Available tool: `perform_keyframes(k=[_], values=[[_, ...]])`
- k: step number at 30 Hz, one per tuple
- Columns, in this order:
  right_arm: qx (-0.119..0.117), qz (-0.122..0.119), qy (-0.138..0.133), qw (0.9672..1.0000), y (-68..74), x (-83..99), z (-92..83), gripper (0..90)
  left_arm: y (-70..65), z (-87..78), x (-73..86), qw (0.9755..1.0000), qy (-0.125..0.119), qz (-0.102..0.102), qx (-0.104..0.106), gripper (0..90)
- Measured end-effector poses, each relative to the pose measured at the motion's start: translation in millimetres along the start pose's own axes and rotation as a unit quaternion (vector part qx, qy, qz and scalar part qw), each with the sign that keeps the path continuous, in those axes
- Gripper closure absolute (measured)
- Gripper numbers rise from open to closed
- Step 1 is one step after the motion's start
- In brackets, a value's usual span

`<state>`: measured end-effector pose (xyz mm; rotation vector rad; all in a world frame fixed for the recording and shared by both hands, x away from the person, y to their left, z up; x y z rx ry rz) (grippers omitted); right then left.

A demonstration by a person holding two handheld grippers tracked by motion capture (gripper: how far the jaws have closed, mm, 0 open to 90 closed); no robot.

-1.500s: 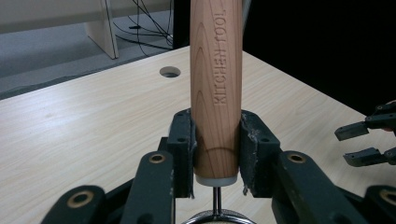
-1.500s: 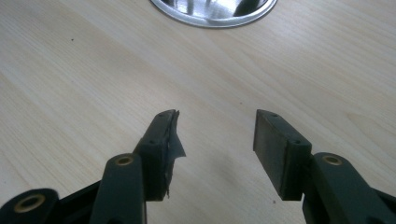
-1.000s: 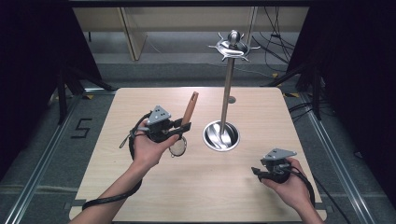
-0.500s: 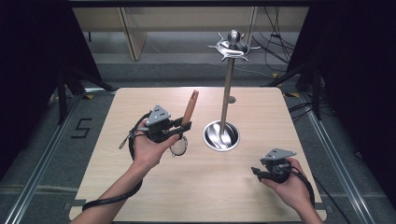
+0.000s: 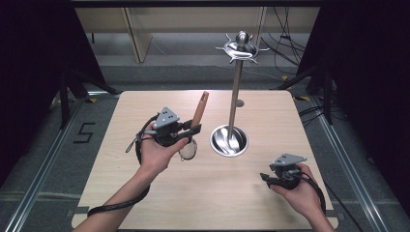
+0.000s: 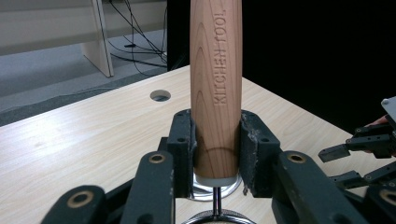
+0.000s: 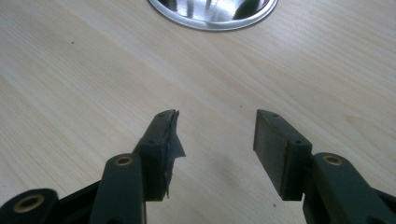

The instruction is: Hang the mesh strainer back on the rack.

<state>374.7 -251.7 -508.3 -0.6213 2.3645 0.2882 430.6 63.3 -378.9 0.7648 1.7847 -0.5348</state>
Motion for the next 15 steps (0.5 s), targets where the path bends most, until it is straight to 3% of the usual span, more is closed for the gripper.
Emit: perform_keyframes(k=[8,10,12,15], values=[[0.003,-0.001,-0.007,1.0000,-0.5,-1.3,-1.2,50.0,-0.4,0.7,-6.3,1.0000,-0.002,0.006,-0.001,67.9],[0.000,0.014,-0.005,0.9999,1.3,-1.5,-2.2,50.0,-0.3,0.4,-8.8,0.9999,-0.008,0.004,-0.005,67.9],[0.004,0.000,-0.011,0.9999,-1.1,-1.5,-1.5,50.1,-0.8,0.7,-10.9,0.9999,-0.008,0.006,-0.003,67.9],[0.004,0.001,-0.012,0.9999,-0.8,-1.8,-1.4,50.0,-2.2,1.1,-13.7,0.9999,-0.009,0.007,-0.002,67.9]])
Point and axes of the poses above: each handheld gripper's, and its own axes: z roughly forward along the jaws, x roughly out of its underside, y roughly to its left, the point moved 5 cm from there along z, roughly forward along the jaws, and after that the axes turned 8 degrees about z, right-handed, at the moved point
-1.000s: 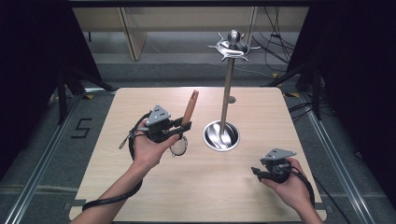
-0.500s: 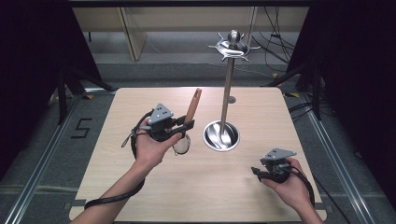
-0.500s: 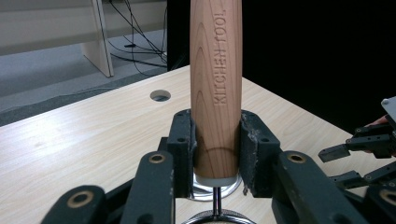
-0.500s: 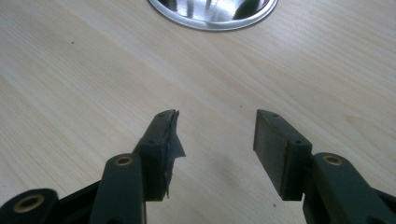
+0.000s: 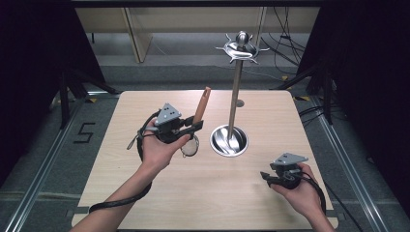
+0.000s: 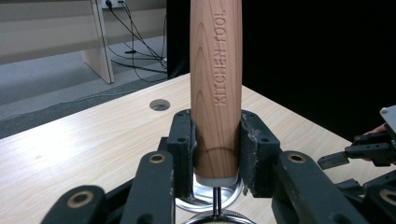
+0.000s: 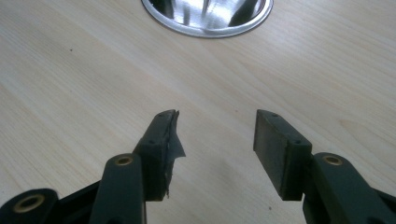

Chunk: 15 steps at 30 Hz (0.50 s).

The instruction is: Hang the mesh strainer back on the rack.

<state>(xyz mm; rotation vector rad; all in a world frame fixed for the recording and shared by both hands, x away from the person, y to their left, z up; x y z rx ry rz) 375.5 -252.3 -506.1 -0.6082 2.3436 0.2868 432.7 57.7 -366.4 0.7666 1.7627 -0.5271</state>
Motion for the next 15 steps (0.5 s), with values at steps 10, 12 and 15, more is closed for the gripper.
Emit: perform_keyframes(k=[10,12,15], values=[[-0.002,0.003,-0.001,1.0000,0.5,-0.2,0.2,50.0,-4.0,2.6,-9.2,0.9999,-0.011,0.007,0.001,67.9],[-0.002,0.005,-0.001,1.0000,0.6,-0.3,0.3,50.1,-4.4,3.1,-10.7,0.9999,-0.013,0.005,0.000,68.0],[-0.002,0.007,-0.001,1.0000,0.5,-0.4,0.3,50.0,-4.6,3.7,-13.7,0.9999,-0.015,0.006,0.000,67.9]])
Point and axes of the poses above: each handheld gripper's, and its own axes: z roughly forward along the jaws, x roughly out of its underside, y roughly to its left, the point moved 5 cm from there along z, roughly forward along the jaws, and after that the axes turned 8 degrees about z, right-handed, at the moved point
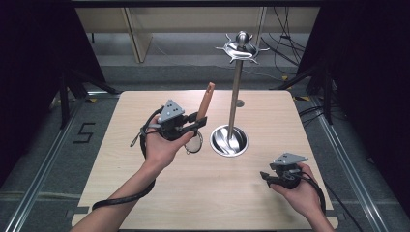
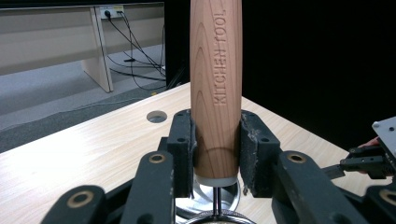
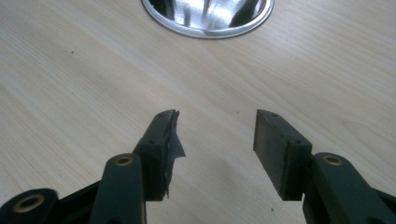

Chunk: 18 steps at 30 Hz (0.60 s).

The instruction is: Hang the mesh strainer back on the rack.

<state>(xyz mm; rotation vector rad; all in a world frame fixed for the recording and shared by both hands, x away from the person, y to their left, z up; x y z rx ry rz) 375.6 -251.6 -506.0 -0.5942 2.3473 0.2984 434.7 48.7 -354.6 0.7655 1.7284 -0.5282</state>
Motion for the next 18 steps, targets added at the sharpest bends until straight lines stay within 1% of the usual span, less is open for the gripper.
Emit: perform_keyframes(k=[5,6,8,9,10,13,14,16,18], values=[[0.001,-0.004,0.000,1.0000,-0.6,-0.9,-0.1,50.0,0.9,0.8,-6.1,1.0000,-0.007,-0.001,-0.002,67.9],[0.000,0.003,-0.003,1.0000,0.4,-1.2,0.4,50.0,1.4,0.9,-7.4,1.0000,-0.008,0.001,-0.002,67.9],[0.000,0.000,-0.003,1.0000,0.4,-1.3,0.7,50.1,1.6,0.9,-10.1,0.9999,-0.011,0.001,-0.003,67.9],[-0.002,0.009,0.001,1.0000,1.8,-1.5,-0.3,50.1,1.7,0.2,-11.4,0.9999,-0.010,0.004,-0.005,68.0],[-0.001,0.000,-0.002,1.0000,0.5,-1.6,0.1,50.1,1.8,-0.7,-12.7,0.9999,-0.010,0.005,-0.005,68.0],[-0.001,0.008,-0.004,1.0000,0.8,-2.5,-0.7,50.1,3.8,-1.7,-15.9,0.9999,-0.011,0.006,-0.007,68.0],[0.001,0.008,-0.007,0.9999,0.0,-2.9,-0.3,50.0,4.7,-2.0,-16.7,0.9999,-0.009,0.008,-0.008,68.0],[0.003,0.002,-0.006,1.0000,-1.4,-3.6,-0.6,50.1,6.3,-3.4,-19.3,0.9999,-0.010,0.009,-0.009,67.9],[0.003,0.001,-0.009,1.0000,-2.0,-4.2,-0.6,50.0,7.8,-4.9,-21.4,0.9998,-0.016,0.006,-0.011,67.9]])
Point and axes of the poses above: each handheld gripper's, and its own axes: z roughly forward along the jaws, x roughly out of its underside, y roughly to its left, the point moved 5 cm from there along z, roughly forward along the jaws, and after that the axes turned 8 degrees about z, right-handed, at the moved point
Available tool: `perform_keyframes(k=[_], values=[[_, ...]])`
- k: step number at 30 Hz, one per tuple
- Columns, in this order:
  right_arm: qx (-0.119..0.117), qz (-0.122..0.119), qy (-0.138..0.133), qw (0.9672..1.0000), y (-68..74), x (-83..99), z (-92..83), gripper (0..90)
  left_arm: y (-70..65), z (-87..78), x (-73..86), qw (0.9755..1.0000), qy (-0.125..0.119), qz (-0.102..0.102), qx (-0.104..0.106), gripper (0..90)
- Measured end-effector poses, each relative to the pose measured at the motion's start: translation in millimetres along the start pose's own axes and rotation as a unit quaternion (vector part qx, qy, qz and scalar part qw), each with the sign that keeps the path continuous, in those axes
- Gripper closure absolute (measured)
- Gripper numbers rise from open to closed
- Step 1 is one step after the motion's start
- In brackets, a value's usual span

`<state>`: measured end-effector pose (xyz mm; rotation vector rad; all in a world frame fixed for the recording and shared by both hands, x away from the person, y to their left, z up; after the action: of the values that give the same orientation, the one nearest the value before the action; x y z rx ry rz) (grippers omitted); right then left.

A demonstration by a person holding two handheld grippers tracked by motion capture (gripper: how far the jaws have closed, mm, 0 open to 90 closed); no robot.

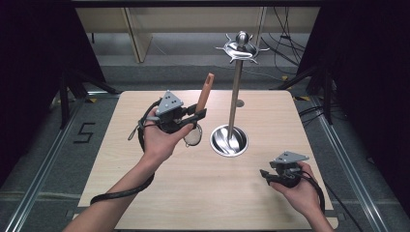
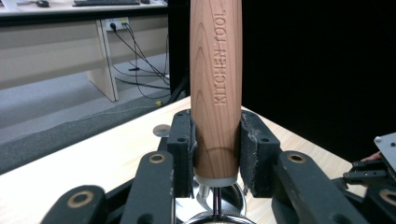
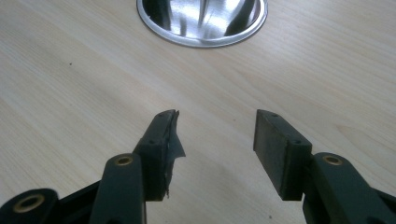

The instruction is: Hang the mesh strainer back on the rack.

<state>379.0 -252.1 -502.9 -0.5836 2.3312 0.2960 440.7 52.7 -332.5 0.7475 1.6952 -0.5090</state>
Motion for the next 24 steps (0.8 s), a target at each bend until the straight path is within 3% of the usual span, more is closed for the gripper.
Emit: perform_keyframes(k=[3,5,8,9,24], values=[[0.001,0.015,-0.001,0.9999,0.6,1.1,0.1,50.1,1.1,0.1,0.1,1.0000,0.001,-0.002,0.001,67.9],[0.002,0.003,-0.004,1.0000,-2.3,1.0,-0.4,50.1,1.1,1.0,0.2,1.0000,0.003,0.001,0.002,67.9],[0.001,0.017,0.003,0.9998,-1.3,2.1,-2.8,50.1,0.4,2.8,-1.3,1.0000,0.004,0.002,0.003,68.0],[0.002,0.009,-0.003,1.0000,-2.8,1.5,-2.1,50.1,-0.1,3.2,-2.6,1.0000,0.003,0.001,0.004,67.9],[0.000,0.010,0.003,1.0000,-1.4,2.3,-1.4,50.1,-2.7,7.2,-16.6,0.9998,-0.012,0.012,0.003,68.0]])
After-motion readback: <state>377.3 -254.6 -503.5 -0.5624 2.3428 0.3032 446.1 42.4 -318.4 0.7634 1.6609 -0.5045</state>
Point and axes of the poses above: each handheld gripper's, and its own axes: z roughly forward along the jaws, x roughly out of its underside, y roughly to its left, the point moved 5 cm from there along z, roughly forward along the jaws, and after that the axes turned 8 degrees about z, right-handed, at the moved point
